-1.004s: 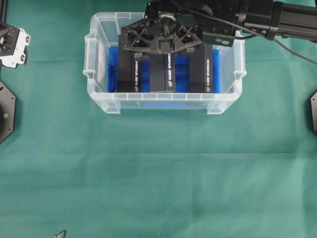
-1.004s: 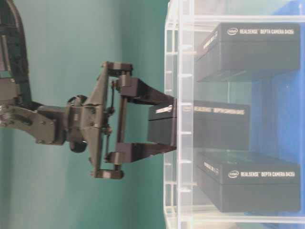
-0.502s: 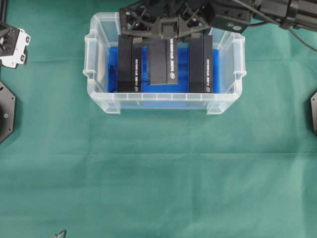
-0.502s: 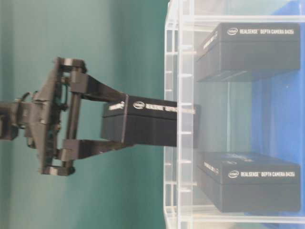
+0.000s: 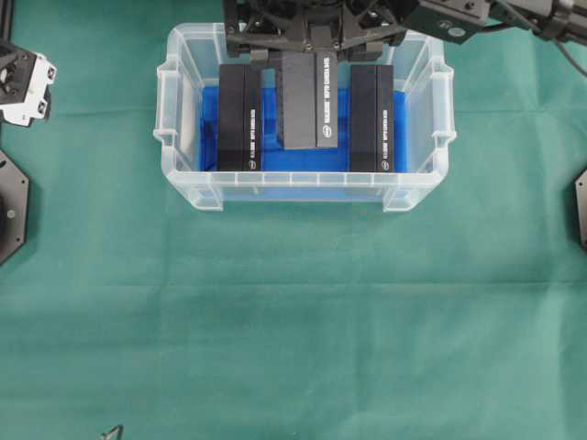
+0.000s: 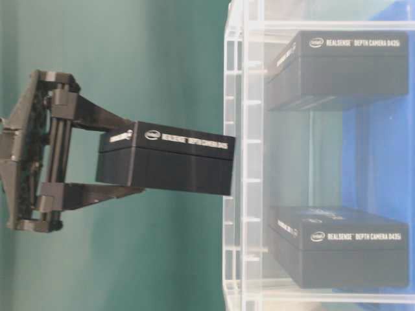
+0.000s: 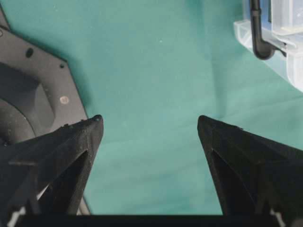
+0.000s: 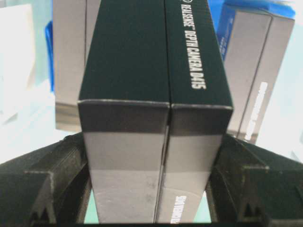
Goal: Take out the box from the case.
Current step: 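Lift the middle box upward out of the case with the right gripper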
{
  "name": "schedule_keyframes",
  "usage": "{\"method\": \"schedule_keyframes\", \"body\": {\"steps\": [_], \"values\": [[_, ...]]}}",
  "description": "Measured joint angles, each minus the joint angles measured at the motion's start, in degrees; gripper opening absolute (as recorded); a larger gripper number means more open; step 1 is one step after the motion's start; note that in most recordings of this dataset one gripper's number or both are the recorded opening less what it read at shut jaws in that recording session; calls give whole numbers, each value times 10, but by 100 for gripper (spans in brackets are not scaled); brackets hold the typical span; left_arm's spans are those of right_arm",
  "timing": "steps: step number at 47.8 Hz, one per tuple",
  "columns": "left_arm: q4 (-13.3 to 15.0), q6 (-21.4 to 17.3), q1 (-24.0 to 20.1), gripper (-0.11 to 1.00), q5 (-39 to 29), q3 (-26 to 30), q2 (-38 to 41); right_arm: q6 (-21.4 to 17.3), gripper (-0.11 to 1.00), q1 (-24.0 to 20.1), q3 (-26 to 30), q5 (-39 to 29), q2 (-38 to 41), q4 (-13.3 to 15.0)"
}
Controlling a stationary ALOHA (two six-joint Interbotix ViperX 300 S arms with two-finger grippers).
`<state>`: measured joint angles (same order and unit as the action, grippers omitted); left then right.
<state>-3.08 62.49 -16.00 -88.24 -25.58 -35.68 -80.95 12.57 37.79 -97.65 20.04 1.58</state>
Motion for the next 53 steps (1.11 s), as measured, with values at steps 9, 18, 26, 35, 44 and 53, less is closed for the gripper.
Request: {"method": "schedule_keyframes", "body": {"steps": [9, 18, 26, 35, 44, 53], "values": [[0, 0, 0, 85, 0, 1, 0, 0, 66, 0, 21, -19, 0, -1], [0, 1, 0, 85, 0, 1, 1, 0, 66, 0, 28, -24, 0, 0], [0, 1, -1, 85, 0, 0, 0, 0, 66, -1, 31, -24, 0, -1], [0, 1, 0, 85, 0, 0, 1, -1, 66, -1, 30, -25, 0, -1], [0, 1, 0, 85, 0, 1, 1, -1, 66, -1, 30, -25, 0, -1], [0, 0, -1, 85, 0, 1, 0, -1, 66, 0, 30, -25, 0, -1]]}}
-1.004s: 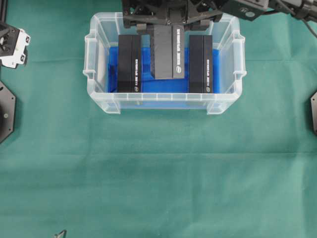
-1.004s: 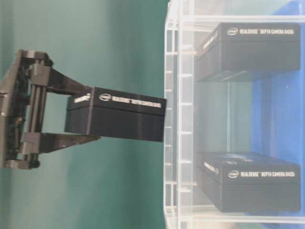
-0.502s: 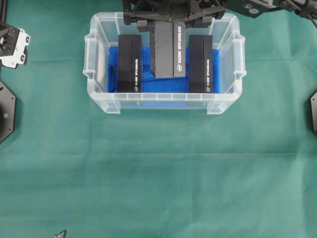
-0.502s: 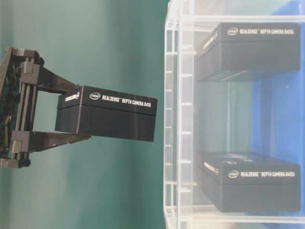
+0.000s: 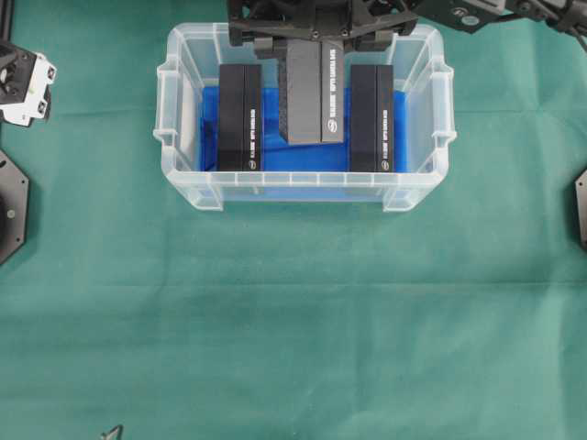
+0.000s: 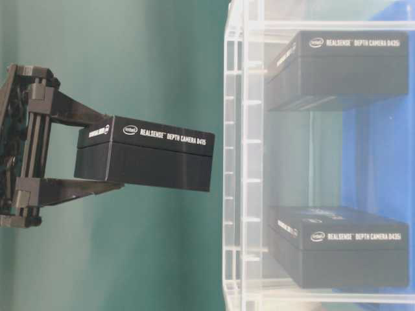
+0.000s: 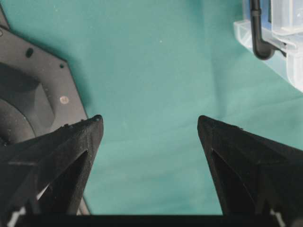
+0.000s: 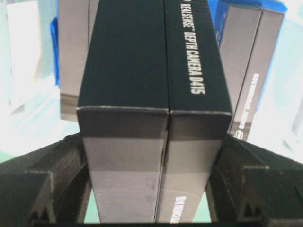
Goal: Take out the box from the case.
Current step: 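Lift the middle box upward out of the case with the right gripper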
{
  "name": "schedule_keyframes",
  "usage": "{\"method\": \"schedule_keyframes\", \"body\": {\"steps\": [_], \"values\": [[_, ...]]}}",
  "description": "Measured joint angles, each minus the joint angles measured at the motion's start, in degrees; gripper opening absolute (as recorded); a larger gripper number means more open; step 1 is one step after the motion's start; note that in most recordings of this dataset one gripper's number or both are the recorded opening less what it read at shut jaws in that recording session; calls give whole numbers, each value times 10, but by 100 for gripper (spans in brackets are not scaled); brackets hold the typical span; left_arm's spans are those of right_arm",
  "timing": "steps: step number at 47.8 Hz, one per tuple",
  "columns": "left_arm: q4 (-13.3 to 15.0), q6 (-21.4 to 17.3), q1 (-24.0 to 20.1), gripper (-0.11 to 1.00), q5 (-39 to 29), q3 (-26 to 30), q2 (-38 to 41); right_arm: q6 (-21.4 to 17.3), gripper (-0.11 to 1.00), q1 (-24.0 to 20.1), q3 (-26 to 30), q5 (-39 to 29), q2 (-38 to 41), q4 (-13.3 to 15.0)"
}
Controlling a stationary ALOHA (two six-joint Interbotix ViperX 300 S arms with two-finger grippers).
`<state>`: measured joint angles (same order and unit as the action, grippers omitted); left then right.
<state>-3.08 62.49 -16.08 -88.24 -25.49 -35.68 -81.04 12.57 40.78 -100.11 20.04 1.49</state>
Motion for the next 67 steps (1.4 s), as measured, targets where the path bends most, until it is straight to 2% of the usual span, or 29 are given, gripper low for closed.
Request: {"method": "schedule_keyframes", "body": {"steps": [67], "values": [[0, 0, 1, 85, 0, 0, 0, 0, 66, -4, 0, -13, 0, 1]]}}
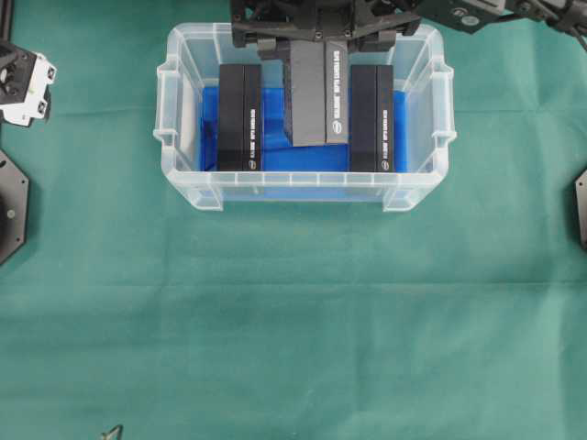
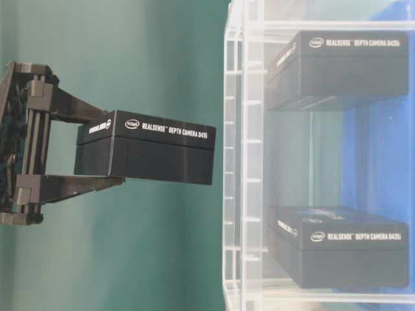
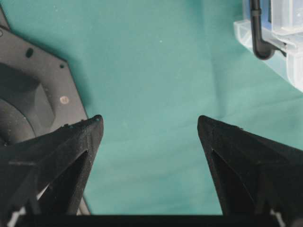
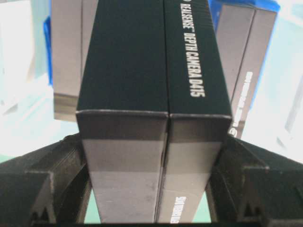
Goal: Take out the box from the case.
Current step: 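Lift the middle box upward out of the case with the right gripper, then carry the box toward the front of the case and lower it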
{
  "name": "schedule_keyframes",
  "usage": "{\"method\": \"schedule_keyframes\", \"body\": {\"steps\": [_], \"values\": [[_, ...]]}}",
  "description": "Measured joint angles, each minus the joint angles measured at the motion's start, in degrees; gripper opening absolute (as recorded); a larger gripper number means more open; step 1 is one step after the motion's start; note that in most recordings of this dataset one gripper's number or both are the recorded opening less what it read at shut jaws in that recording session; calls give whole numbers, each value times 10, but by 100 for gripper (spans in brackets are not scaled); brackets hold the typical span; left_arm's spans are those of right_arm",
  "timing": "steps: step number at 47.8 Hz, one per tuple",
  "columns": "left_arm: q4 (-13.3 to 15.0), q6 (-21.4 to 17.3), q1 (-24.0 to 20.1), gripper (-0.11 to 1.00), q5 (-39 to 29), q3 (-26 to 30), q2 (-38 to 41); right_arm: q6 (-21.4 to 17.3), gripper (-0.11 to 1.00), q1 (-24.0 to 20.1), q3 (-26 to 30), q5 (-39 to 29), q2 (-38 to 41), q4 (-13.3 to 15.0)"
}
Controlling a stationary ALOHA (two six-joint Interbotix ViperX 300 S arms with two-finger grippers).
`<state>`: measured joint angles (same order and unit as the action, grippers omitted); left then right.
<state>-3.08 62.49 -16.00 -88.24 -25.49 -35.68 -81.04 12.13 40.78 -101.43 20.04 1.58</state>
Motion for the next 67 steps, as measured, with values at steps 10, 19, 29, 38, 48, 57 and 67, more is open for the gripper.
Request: {"method": "schedule_keyframes", "body": {"steps": [10, 19, 29, 38, 48, 57, 67], "values": [[0, 1, -1, 85, -5, 0, 1, -11, 66, -20, 0, -2, 0, 1], [0, 1, 0, 85, -12, -1, 1, -41, 66, -57, 0, -13, -6, 9], [0, 1, -1, 85, -23, 0, 1, -84, 66, -109, 0, -14, -8, 14], [0, 2, 0, 85, -28, -1, 0, -123, 66, -151, 1, -16, -8, 24], [0, 3, 0, 85, -28, 0, 0, -171, 66, -189, 1, -17, -7, 37], [0, 2, -1, 85, -28, 0, 0, -212, 66, -228, 1, -18, -8, 42], [0, 4, 0, 85, -28, -1, -1, -231, 66, -251, 0, -18, -8, 43]]}}
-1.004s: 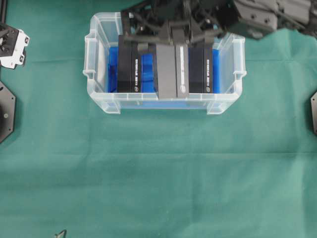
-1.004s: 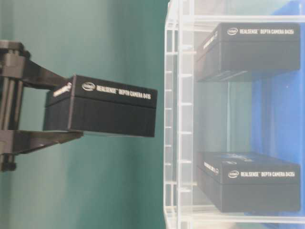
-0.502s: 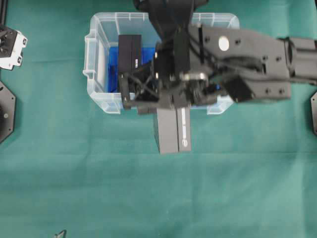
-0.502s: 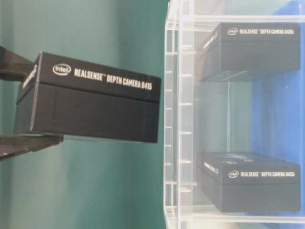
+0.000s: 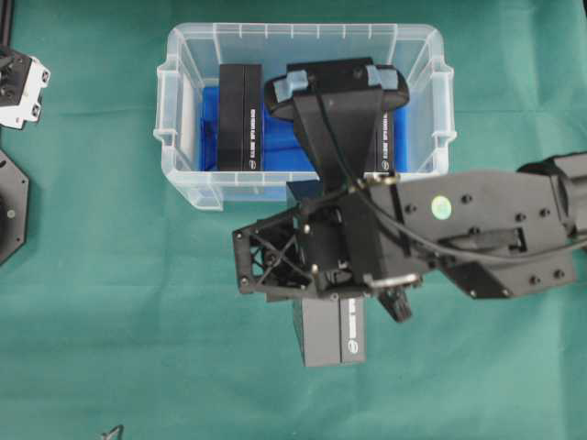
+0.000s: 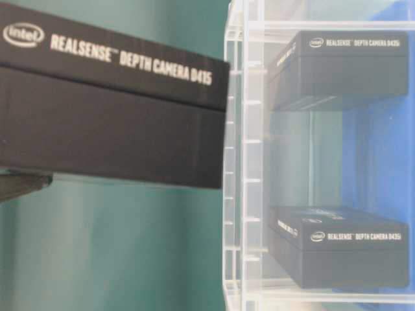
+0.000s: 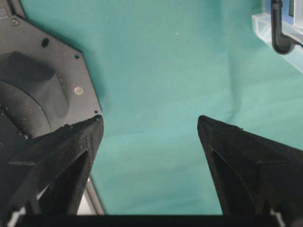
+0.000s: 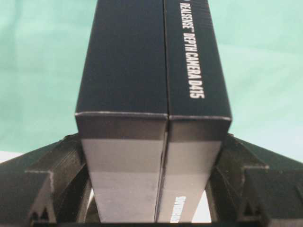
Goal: Take out the box from the case.
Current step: 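Carry the box toward the front of the case and lower it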
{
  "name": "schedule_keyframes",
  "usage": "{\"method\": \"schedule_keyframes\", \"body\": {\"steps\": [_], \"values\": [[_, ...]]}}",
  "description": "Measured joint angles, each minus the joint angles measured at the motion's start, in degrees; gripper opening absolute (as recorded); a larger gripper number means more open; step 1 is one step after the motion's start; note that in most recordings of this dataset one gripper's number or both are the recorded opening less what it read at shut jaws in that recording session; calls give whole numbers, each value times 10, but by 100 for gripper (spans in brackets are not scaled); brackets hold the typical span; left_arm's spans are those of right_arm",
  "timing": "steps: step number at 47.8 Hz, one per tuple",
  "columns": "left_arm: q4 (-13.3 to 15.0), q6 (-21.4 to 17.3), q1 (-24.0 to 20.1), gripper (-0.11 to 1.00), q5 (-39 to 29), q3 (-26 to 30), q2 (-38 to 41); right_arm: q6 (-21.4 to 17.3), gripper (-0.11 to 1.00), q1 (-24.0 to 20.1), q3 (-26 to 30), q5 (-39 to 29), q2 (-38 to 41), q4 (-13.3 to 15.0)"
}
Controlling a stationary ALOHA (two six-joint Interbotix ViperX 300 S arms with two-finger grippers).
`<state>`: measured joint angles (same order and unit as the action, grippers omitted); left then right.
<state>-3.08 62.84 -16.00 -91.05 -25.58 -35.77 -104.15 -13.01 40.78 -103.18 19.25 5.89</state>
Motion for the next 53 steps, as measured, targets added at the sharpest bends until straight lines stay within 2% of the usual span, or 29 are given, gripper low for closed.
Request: {"method": "schedule_keyframes", "body": {"steps": [16, 53], "values": [[0, 0, 0, 85, 0, 1, -1, -17, 66, -26, 1, -3, 1, 7], [0, 1, -1, 85, 0, 1, 0, -18, 66, -25, 1, -4, 4, 11]]}}
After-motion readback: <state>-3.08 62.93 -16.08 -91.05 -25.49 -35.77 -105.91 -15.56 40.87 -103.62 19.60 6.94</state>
